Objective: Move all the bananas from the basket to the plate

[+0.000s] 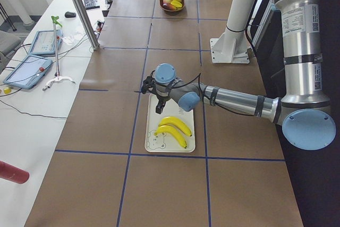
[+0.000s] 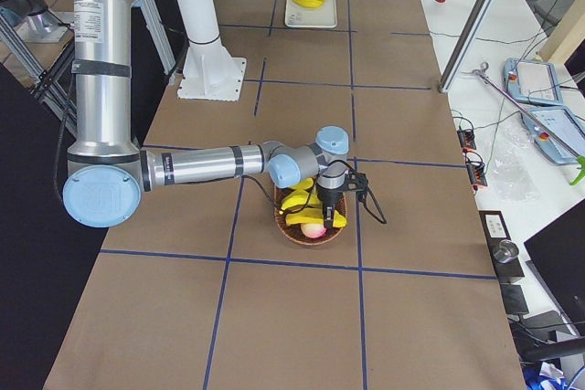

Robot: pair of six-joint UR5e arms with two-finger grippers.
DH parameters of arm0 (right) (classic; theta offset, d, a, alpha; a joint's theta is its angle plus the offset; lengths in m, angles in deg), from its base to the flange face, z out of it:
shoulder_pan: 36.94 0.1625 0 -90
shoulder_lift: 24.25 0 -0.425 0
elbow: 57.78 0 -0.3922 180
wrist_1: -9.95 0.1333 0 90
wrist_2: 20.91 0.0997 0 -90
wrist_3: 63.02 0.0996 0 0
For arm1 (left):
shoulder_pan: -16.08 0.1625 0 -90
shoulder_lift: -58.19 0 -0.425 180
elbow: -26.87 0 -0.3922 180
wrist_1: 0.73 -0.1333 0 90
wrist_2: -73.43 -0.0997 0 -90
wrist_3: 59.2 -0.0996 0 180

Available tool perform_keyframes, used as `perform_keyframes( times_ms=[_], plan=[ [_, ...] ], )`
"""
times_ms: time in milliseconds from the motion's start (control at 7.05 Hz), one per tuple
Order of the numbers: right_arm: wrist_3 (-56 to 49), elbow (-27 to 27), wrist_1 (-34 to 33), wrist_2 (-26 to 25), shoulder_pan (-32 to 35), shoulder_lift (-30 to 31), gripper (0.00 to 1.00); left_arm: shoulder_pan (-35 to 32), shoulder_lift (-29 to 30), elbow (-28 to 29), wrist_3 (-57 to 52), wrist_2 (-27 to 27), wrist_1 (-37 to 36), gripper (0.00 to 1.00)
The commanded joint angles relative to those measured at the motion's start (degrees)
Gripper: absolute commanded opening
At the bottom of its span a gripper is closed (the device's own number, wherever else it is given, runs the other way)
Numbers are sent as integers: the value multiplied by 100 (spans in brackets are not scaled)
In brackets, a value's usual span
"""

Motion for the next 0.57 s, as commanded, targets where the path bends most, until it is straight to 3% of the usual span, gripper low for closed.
perform_keyframes(
  times_ms=[0, 425],
  plan=[
    [-55, -32, 0, 8, 10, 18, 5, 8, 0, 9, -7, -5, 0, 100],
    [-274, -644, -349, 78, 282, 263, 0, 8, 9, 9, -7, -5, 0, 100]
  ],
)
